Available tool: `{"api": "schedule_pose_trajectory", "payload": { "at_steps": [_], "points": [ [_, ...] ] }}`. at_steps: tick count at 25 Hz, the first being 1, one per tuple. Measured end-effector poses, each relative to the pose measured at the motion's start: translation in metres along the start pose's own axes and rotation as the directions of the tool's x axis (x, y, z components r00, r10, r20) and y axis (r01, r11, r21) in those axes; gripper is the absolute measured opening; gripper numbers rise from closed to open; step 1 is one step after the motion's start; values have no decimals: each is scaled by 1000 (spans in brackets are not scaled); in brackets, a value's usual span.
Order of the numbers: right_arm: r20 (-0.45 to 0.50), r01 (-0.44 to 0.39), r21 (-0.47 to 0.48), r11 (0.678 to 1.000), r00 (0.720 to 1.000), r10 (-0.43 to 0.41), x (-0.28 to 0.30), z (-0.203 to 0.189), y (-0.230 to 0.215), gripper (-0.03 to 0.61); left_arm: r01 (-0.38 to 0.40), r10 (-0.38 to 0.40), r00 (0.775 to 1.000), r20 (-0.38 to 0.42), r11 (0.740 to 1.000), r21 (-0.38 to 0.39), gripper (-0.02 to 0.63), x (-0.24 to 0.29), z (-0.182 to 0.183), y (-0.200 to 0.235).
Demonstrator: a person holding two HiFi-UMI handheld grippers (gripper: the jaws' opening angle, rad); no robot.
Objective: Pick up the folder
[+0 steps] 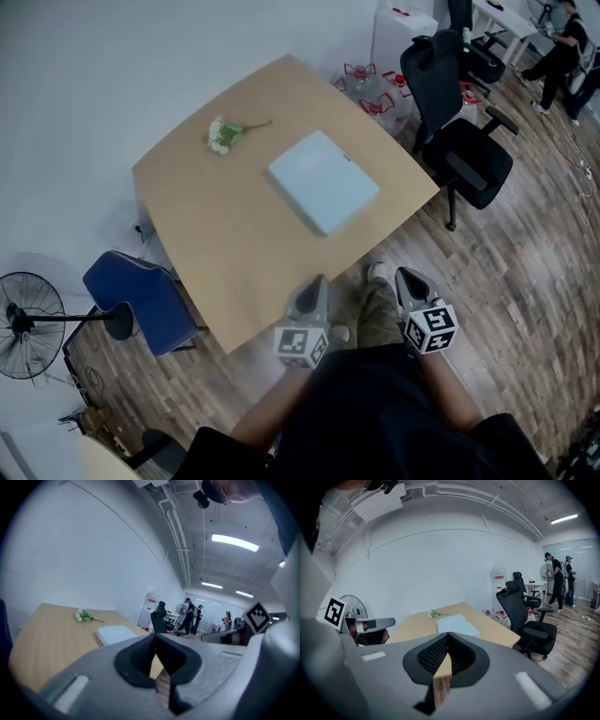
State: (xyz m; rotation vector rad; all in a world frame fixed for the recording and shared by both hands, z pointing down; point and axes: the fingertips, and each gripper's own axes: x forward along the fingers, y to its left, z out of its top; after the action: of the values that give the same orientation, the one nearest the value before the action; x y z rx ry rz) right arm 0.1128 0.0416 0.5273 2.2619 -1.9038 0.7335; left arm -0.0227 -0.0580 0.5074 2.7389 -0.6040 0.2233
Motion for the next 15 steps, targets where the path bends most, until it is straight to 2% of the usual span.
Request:
{"api": "schedule_pose_trajectory", "payload": {
  "at_steps": [3,5,10,12,15],
  "points": [
    [15,-49,13,999,999,48,31,19,-24,0,-28,28,1000,9,1000,5,0,26,6,4],
    [13,-76,41,996,997,75,52,29,-40,0,-73,72,997,13,997,16,0,44,17,10],
    [-7,-134,41,990,991,134,112,54,-85,0,-169,169,985,-22,985,-31,0,115,37,32],
    [-16,-165,44,985,986,166,133,61,-102,0,-220,219,976,-11,975,-36,0,144,47,39],
    [-35,-215,36,976,976,217,153,69,-124,0,-235,236,972,14,970,-56,0,183,60,39]
  ]
}}
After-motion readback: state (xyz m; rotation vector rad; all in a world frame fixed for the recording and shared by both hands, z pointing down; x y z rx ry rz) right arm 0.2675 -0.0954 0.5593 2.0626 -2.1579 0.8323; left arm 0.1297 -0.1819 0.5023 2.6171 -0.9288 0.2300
